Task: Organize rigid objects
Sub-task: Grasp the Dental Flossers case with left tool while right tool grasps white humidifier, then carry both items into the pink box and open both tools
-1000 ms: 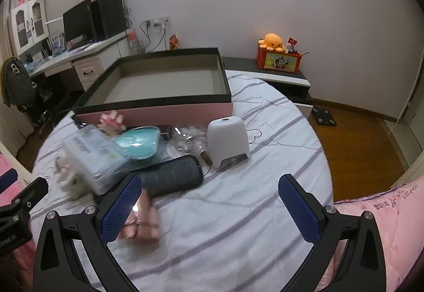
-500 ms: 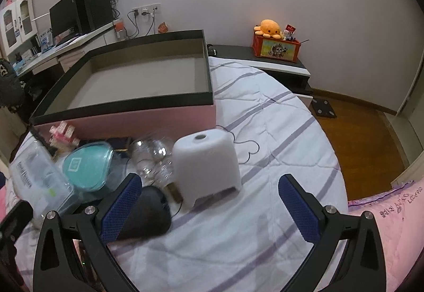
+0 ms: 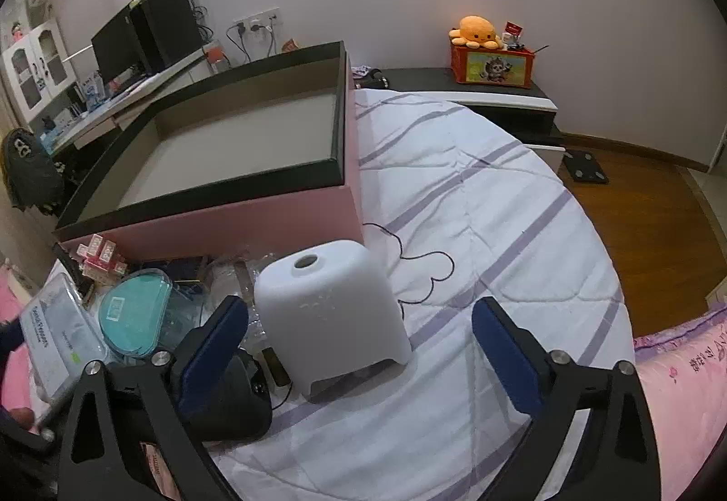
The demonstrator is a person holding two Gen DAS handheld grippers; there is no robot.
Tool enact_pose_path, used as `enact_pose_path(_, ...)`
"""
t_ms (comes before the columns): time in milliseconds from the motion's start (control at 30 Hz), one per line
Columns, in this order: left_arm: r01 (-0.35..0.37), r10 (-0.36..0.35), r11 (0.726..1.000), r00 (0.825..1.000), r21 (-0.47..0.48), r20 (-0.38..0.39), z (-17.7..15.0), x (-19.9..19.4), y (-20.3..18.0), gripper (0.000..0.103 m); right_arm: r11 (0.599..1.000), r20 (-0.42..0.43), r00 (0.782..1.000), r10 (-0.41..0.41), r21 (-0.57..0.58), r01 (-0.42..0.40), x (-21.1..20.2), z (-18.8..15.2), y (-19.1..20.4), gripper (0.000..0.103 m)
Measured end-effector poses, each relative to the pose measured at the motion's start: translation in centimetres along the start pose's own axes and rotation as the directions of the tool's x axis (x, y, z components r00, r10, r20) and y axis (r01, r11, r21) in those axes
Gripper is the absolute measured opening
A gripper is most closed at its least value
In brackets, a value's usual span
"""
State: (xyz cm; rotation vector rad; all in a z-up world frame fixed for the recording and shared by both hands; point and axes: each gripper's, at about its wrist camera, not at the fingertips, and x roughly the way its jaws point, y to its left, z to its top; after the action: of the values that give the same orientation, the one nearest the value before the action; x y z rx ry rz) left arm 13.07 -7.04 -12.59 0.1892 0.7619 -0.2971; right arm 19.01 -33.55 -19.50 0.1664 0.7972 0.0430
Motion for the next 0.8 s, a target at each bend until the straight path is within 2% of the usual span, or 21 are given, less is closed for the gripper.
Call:
enact_pose_path(67,0.024,-0.024,0.999,1.000,-0.024,0.008,-0.1,0.2,0.3,0.103,1.000,0.012,1.000,0.011,0.009,-0.011,-0.2,0.1,-0.2,0.080)
enact_pose_path(100,0.041,-0.041,0.998,0.999,-0.039,0.012,0.0,0.3,0.5,0.102,1.000,0.015,1.000,0.018,0.016,-0.018,-0.2,0.2,-0.4,0.077)
enact_pose_path(300,0.063,-0.062,0.997,0.998,-0.053,0.017,0.3,0.6,0.8,0.099,0.998,-0.005,0.999,0.051,0.022,-0.051,0.4,0.6,-0.7,0.074)
enact_pose_path(367,0.076,-0.075,0.995,0.997,-0.061,0.017,0.2,0.6,1.0,0.099,0.998,-0.016,0.998,0.067,0.006,-0.067,0.5,0.5,-0.4,0.060)
enact_pose_path(800,0.083,-0.075,0.988,0.995,-0.126,0.068,0.7,-1.5,2.9,0.098,0.997,0.024,0.997,0.070,-0.012,-0.070,-1.6,-0.3,0.2,0.055)
